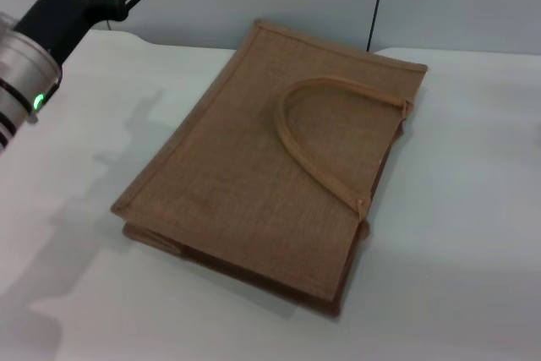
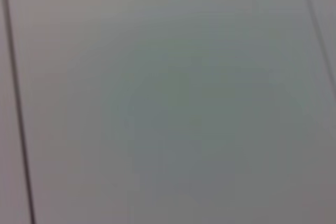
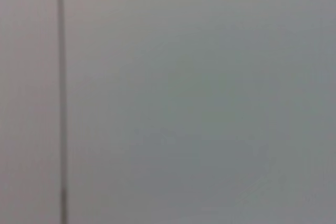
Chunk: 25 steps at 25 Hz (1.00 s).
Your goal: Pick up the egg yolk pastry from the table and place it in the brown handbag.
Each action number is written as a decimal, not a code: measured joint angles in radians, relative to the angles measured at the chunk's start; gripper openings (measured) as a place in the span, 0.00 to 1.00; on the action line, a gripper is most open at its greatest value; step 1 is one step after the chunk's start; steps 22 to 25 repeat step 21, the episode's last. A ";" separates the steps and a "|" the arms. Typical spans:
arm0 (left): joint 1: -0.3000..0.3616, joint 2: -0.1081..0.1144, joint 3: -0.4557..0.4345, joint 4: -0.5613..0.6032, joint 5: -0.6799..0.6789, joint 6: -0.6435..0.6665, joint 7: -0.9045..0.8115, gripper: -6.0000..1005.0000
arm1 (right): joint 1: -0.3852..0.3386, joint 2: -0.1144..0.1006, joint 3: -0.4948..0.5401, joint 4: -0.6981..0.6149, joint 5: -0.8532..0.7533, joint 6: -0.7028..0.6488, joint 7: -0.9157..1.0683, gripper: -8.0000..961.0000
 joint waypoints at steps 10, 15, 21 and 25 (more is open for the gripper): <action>-0.144 -0.004 0.035 -0.370 -0.192 -0.097 0.168 0.81 | 0.051 0.002 0.015 0.176 0.231 0.011 -0.257 0.93; -0.176 -0.003 0.030 -0.427 -0.196 -0.095 0.170 0.69 | 0.070 0.002 0.015 0.193 0.234 0.041 -0.266 0.93; -0.179 -0.001 0.031 -0.435 -0.198 -0.093 0.171 0.64 | 0.077 0.001 0.015 0.196 0.236 0.069 -0.271 0.93; -0.179 -0.001 0.031 -0.435 -0.198 -0.093 0.171 0.64 | 0.077 0.001 0.015 0.196 0.236 0.069 -0.271 0.93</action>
